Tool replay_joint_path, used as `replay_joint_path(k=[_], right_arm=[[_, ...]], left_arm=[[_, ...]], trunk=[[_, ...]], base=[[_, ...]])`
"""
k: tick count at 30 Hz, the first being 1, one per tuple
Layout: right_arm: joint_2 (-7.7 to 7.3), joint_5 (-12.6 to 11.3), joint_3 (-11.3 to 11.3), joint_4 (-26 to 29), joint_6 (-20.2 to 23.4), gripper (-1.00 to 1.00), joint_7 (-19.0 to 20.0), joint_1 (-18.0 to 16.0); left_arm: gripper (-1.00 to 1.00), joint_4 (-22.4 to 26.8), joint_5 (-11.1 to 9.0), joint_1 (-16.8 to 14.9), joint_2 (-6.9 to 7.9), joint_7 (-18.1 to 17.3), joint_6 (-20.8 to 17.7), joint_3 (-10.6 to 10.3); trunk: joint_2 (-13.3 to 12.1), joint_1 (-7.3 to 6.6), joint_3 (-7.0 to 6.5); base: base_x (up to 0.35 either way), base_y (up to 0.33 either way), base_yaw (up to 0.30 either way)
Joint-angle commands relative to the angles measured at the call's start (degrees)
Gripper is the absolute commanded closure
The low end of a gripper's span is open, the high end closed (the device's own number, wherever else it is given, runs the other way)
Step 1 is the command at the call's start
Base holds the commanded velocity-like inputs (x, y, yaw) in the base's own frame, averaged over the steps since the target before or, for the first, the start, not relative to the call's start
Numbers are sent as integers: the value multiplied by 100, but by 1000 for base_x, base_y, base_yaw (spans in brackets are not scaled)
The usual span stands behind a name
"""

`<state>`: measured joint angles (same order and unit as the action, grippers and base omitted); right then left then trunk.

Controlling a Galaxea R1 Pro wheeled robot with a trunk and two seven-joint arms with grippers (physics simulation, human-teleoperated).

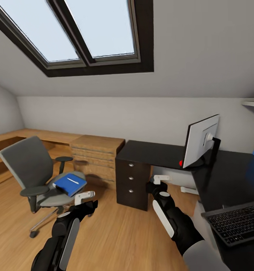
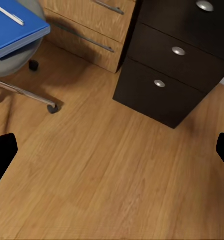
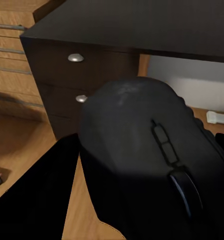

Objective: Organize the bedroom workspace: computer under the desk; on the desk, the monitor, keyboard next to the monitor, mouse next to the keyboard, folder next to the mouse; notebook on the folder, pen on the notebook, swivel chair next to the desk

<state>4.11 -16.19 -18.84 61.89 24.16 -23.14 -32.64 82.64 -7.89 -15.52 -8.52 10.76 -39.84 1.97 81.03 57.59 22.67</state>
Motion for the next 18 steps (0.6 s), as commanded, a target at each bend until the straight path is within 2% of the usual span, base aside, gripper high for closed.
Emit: replay_joint_path(k=[1,18], right_arm=[[-4,-51,-15,7,13,100,-50,-6],[-7,-51,-15,7,12,100,-50,-6]], left_arm=[[-100,7,-61,-4,-5,40,-23,5],[-100,6,-63,-4,-9,40,-23,5]], trunk=[[4,4,7],[4,4,7]], base=[[326,0,0],[326,0,0]])
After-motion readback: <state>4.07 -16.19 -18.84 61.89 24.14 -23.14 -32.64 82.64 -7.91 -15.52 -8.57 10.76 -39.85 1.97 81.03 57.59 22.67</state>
